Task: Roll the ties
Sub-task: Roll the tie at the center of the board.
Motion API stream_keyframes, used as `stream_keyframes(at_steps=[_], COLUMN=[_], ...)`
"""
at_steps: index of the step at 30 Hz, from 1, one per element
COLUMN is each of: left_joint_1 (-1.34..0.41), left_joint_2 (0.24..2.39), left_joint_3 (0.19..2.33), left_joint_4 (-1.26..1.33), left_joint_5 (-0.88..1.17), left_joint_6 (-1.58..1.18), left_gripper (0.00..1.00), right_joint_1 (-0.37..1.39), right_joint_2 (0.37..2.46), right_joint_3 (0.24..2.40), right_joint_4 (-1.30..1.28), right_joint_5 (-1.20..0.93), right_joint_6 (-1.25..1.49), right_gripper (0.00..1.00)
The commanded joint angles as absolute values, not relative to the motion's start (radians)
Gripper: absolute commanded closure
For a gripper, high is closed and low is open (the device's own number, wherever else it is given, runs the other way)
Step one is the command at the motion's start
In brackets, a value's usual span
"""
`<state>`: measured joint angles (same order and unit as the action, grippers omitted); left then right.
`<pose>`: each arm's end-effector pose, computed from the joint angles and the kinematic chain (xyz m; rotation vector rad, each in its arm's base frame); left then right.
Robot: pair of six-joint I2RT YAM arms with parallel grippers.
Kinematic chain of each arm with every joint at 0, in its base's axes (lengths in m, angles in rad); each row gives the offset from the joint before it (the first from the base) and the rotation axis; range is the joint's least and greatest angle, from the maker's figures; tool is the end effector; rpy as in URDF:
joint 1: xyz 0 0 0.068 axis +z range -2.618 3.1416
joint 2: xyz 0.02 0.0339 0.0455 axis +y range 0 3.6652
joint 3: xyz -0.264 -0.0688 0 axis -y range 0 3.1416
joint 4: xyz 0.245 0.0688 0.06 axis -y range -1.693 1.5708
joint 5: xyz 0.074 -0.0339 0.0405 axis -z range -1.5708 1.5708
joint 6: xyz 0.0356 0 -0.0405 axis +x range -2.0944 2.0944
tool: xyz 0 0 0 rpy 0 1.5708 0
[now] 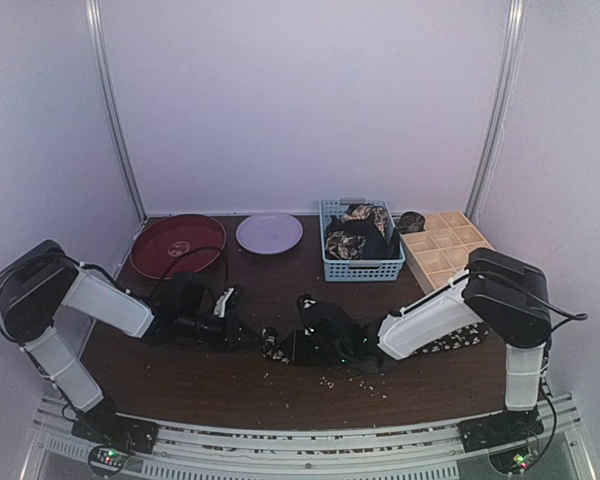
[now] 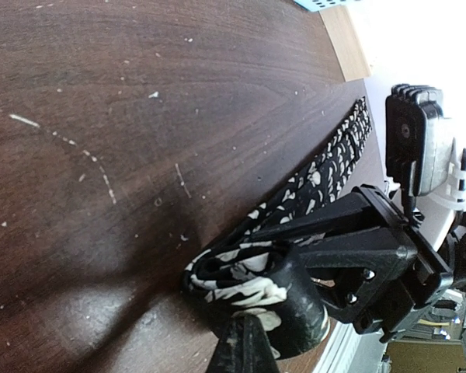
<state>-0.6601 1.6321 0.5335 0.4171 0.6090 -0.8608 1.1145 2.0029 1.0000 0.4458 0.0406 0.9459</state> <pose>0.2096 -0.1885 0.1211 0.1235 2.5553 -1.4070 0.1802 0.3638 0.1210 -0.1723 2.3555 1.0996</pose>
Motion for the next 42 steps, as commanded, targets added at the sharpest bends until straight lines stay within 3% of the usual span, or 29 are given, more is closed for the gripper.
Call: stream_keyframes(at_steps=[1,10,15,29,42], left_joint_1=[-0.679,-0.71,-0.727,-0.756,-0.758], left_joint_2=[1.652,1.689,1.72,1.767,1.755], left_joint_3=[0.573,0.616,0.646,0.66,0.65], left_joint_4=[0.412,0.397,0.396,0.394,0.38], left_joint_5=[0.589,0.574,0.576,0.569,0.541], left_joint_6=[-0.84,-0.838,-0.829,-0.806,-0.791], left_gripper=[1.0,1.0,1.0,1.0,1.0], right_joint_1=[1.104,1.095,1.082,1.08,1.082], right_joint_2=[1.964,1.926,1.847,1.874,1.911], right_joint_3=[0.969,0.945,0.88,0.909,0.943], right_joint_4=[0.452,0.409,0.408,0.459,0.438], right_joint_5=[0.073,0.123,0.196,0.071,-0.003], right_joint_6=[0.939,0.939,0.941,0.945,1.003], right_gripper=[0.84,0.88,0.83,0.63,0.69])
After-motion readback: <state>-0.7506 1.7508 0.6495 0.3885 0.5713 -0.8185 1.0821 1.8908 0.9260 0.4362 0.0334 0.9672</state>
